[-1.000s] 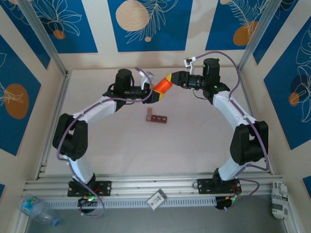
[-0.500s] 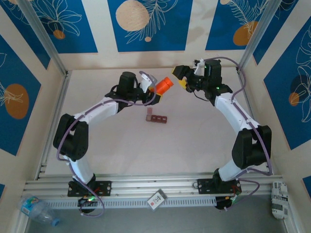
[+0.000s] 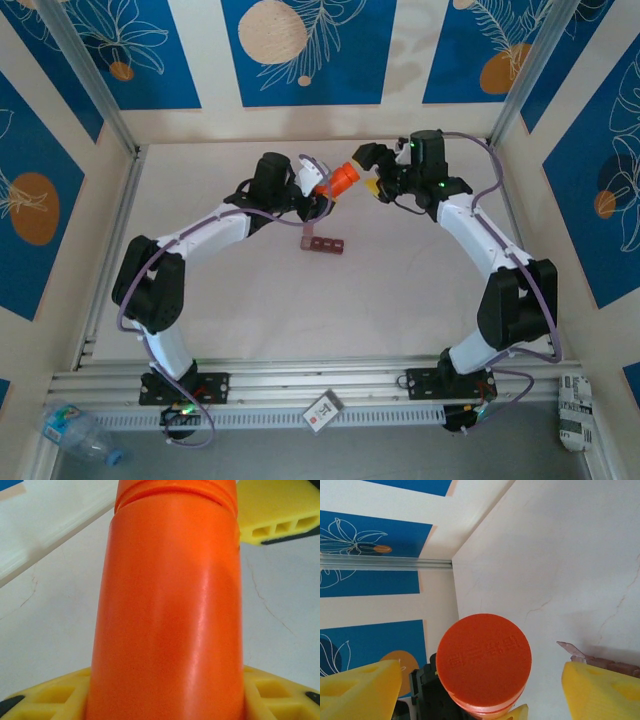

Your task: Sort the pills into containers

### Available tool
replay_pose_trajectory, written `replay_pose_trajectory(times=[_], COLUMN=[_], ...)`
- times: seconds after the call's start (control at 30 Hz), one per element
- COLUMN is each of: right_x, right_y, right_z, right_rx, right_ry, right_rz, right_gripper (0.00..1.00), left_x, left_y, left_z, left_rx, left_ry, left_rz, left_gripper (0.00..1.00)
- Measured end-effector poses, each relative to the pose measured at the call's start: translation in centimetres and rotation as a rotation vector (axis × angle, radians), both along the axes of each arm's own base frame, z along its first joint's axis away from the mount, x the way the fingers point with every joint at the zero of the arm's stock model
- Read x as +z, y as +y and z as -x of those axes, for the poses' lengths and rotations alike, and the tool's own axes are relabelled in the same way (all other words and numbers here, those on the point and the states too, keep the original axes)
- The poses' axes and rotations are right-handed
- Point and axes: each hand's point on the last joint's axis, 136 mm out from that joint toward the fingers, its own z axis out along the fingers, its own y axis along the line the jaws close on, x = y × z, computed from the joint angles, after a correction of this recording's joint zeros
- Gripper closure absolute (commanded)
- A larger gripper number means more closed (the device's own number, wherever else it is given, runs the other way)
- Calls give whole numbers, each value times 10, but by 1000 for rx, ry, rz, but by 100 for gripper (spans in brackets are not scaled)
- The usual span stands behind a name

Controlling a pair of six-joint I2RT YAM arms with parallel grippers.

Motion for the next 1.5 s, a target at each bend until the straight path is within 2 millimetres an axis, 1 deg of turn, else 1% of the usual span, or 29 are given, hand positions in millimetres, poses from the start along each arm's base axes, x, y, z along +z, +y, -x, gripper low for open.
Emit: replay_pose_trajectory(times=[0.23, 0.3, 0.43, 0.57, 0.73, 0.87, 0.97, 1.03, 1.17, 1.27, 1.4, 1.5], right_x=[-11, -14, -18, -17, -17, -14, -7, 2, 27, 47, 54, 56], right_y=[9, 11, 12, 14, 15, 14, 12, 13, 10, 2, -7, -9], right_z=[1, 1, 0, 0, -1, -2, -4, -5, 3, 3, -1, -2], right_rx=[14, 17, 15, 21, 33, 61, 109, 156, 245, 267, 260, 254], right_ry=[31, 40, 54, 49, 36, -12, -90, -184, -403, -521, -571, -586], right_rz=[-1, -2, -4, -6, 1, 21, 39, 49, 86, 106, 122, 123], right_gripper=[25, 29, 43, 53, 60, 61, 60, 59, 59, 60, 60, 60], left_x=[-3, -3, -4, -4, -4, -3, 2, 10, 29, 42, 56, 60], left_y=[-3, -3, -4, -3, -3, -3, -2, -2, -5, -9, -13, -14], left_z=[4, 4, 5, 5, 4, 5, 7, 7, 16, 25, 34, 37], left_rx=[-8, -9, -10, -8, -5, -8, -28, -49, -128, -188, -250, -273], left_ry=[8, 5, 1, 0, 1, 26, 70, 100, 182, 230, 255, 260], left_rz=[-11, -14, -19, -24, -24, 1, 56, 113, 256, 338, 395, 412], left_gripper=[100, 100, 100, 100, 100, 100, 100, 100, 100, 100, 100, 100])
